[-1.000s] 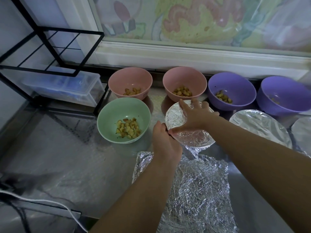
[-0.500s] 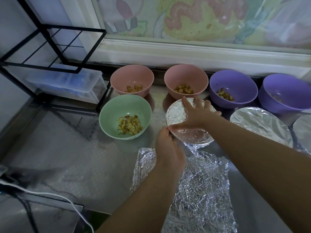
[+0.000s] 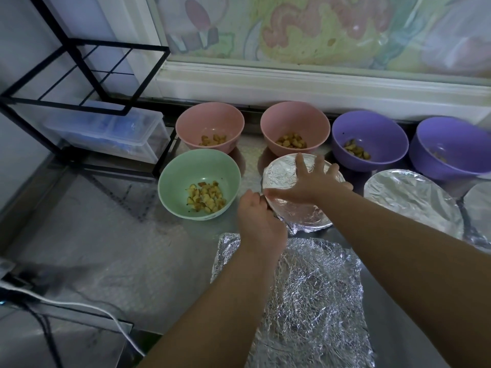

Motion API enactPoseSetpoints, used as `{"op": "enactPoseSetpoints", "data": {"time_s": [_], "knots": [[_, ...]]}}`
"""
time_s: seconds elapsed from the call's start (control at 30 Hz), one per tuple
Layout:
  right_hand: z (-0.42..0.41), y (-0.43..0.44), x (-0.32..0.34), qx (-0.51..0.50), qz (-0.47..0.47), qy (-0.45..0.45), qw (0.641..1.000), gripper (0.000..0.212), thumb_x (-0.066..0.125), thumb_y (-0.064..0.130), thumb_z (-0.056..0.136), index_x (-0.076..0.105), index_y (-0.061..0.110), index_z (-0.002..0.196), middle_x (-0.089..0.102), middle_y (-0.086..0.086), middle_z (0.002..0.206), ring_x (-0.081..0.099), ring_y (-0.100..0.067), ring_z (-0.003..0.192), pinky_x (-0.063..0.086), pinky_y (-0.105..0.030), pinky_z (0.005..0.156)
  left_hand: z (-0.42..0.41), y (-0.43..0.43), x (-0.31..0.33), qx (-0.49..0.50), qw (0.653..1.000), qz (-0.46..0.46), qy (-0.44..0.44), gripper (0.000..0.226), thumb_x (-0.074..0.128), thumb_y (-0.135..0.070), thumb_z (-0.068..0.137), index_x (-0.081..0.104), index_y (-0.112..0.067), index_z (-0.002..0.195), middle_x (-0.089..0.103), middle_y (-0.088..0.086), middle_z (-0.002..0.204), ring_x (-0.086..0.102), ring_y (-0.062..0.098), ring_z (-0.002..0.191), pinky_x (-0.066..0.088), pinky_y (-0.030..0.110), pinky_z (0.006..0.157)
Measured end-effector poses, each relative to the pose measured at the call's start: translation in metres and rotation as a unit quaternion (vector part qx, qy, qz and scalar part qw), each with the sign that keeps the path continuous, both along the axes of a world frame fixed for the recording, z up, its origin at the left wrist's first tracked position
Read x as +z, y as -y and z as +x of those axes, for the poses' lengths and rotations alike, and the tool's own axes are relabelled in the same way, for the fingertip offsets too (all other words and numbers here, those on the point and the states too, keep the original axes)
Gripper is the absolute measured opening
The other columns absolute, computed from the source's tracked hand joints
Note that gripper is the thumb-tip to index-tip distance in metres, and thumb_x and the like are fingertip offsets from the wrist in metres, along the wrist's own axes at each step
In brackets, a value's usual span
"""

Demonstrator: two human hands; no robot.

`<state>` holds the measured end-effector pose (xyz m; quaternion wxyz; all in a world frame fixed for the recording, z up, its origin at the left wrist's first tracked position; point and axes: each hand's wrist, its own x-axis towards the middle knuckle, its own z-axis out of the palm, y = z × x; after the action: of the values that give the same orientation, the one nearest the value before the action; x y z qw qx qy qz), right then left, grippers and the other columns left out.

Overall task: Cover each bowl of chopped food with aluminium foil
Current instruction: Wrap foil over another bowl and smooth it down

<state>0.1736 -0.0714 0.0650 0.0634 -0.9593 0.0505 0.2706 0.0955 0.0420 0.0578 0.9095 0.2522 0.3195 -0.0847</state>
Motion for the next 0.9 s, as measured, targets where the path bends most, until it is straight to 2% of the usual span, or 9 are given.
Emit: {"op": "enactPoseSetpoints", "data": {"time_s": [0.1, 0.17, 0.3, 0.37, 0.47, 0.57, 0.67, 0.8, 0.9], "knots": [[0.004, 0.005, 0.001, -0.022, 0.004, -0.027, 0.999, 0.156, 0.030, 0.113, 0.029, -0.020, 0.038, 0.157, -0.019, -0.011, 0.167, -0.009, -0.046, 0.151, 0.014, -0.069, 0.116, 0.012, -0.005, -0.005, -0.022, 0.996, 0.081, 0.035, 0.018, 0.038, -0.029, 0.094, 0.049, -0.017, 0.087, 0.054, 0.002, 0.090, 0.052, 0.013, 0.080, 0.038, 0.030, 0.076], [0.008, 0.013, 0.006, -0.013, -0.014, -0.045, 0.999, 0.157, 0.031, 0.112, 0.030, -0.022, 0.036, 0.157, -0.015, -0.015, 0.168, -0.004, -0.047, 0.152, 0.014, -0.066, 0.119, 0.015, -0.006, -0.003, -0.021, 0.990, 0.138, 0.018, 0.015, 0.045, -0.033, 0.084, 0.051, -0.020, 0.081, 0.053, -0.005, 0.081, 0.050, 0.009, 0.072, 0.036, 0.027, 0.070], [0.012, 0.029, 0.014, 0.020, -0.044, -0.004, 0.999, 0.158, 0.031, 0.113, 0.028, -0.022, 0.038, 0.156, 0.002, -0.017, 0.167, 0.012, -0.046, 0.151, 0.022, -0.067, 0.116, 0.019, -0.012, -0.006, -0.022, 0.997, 0.072, 0.014, 0.024, 0.035, -0.023, 0.099, 0.045, -0.019, 0.078, 0.052, -0.001, 0.080, 0.047, 0.012, 0.075, 0.037, 0.027, 0.073], [0.017, 0.026, 0.010, 0.046, -0.025, 0.017, 0.998, 0.153, 0.038, 0.112, 0.033, -0.021, 0.041, 0.156, -0.008, -0.012, 0.169, 0.004, -0.046, 0.152, 0.018, -0.074, 0.114, 0.015, -0.013, -0.012, -0.031, 0.998, 0.062, -0.001, 0.026, 0.034, -0.020, 0.101, 0.045, -0.018, 0.078, 0.052, 0.000, 0.080, 0.046, 0.012, 0.075, 0.036, 0.027, 0.071], [0.021, 0.013, 0.001, 0.070, 0.011, -0.001, 0.997, 0.165, 0.036, 0.113, 0.014, -0.017, 0.046, 0.155, -0.022, -0.006, 0.167, -0.012, -0.048, 0.152, 0.011, -0.075, 0.115, 0.005, -0.009, -0.013, -0.062, 0.996, 0.067, 0.000, 0.026, 0.034, -0.019, 0.101, 0.055, -0.014, 0.086, 0.060, 0.002, 0.090, 0.053, 0.015, 0.086, 0.040, 0.028, 0.081], [0.022, 0.009, -0.005, 0.066, 0.019, -0.010, 0.998, 0.170, 0.035, 0.111, 0.006, -0.017, 0.045, 0.155, -0.022, -0.008, 0.167, -0.013, -0.050, 0.151, 0.012, -0.075, 0.115, -0.001, -0.005, -0.012, -0.076, 0.995, 0.060, 0.013, 0.028, 0.035, -0.020, 0.102, 0.061, -0.009, 0.101, 0.066, 0.004, 0.100, 0.055, 0.017, 0.101, 0.040, 0.029, 0.090], [0.024, 0.008, -0.004, 0.062, 0.016, -0.010, 0.998, 0.171, 0.038, 0.111, 0.007, -0.018, 0.045, 0.154, -0.020, -0.009, 0.168, -0.011, -0.051, 0.151, 0.014, -0.074, 0.115, 0.002, 0.002, -0.015, -0.052, 0.996, 0.065, 0.015, 0.018, 0.038, -0.021, 0.098, 0.055, -0.014, 0.097, 0.053, 0.006, 0.093, 0.045, 0.018, 0.092, 0.037, 0.029, 0.079], [0.025, 0.007, -0.006, 0.061, 0.016, -0.009, 0.998, 0.173, 0.036, 0.110, 0.004, -0.018, 0.045, 0.154, -0.018, -0.009, 0.168, -0.010, -0.052, 0.150, 0.014, -0.074, 0.114, 0.000, 0.013, -0.014, -0.026, 0.988, 0.148, 0.019, 0.031, 0.037, -0.017, 0.101, 0.051, -0.018, 0.073, 0.056, -0.008, 0.058, 0.052, 0.007, 0.058, 0.043, 0.019, 0.055], [0.024, 0.008, -0.007, 0.060, 0.022, -0.009, 0.998, 0.170, 0.041, 0.110, 0.010, -0.018, 0.044, 0.155, -0.019, -0.010, 0.168, -0.011, -0.052, 0.150, 0.013, -0.075, 0.114, 0.001, 0.018, -0.008, -0.012, 0.978, 0.205, 0.022, 0.031, 0.036, -0.019, 0.100, 0.049, -0.020, 0.072, 0.055, -0.004, 0.065, 0.053, 0.011, 0.063, 0.042, 0.024, 0.063]]}}
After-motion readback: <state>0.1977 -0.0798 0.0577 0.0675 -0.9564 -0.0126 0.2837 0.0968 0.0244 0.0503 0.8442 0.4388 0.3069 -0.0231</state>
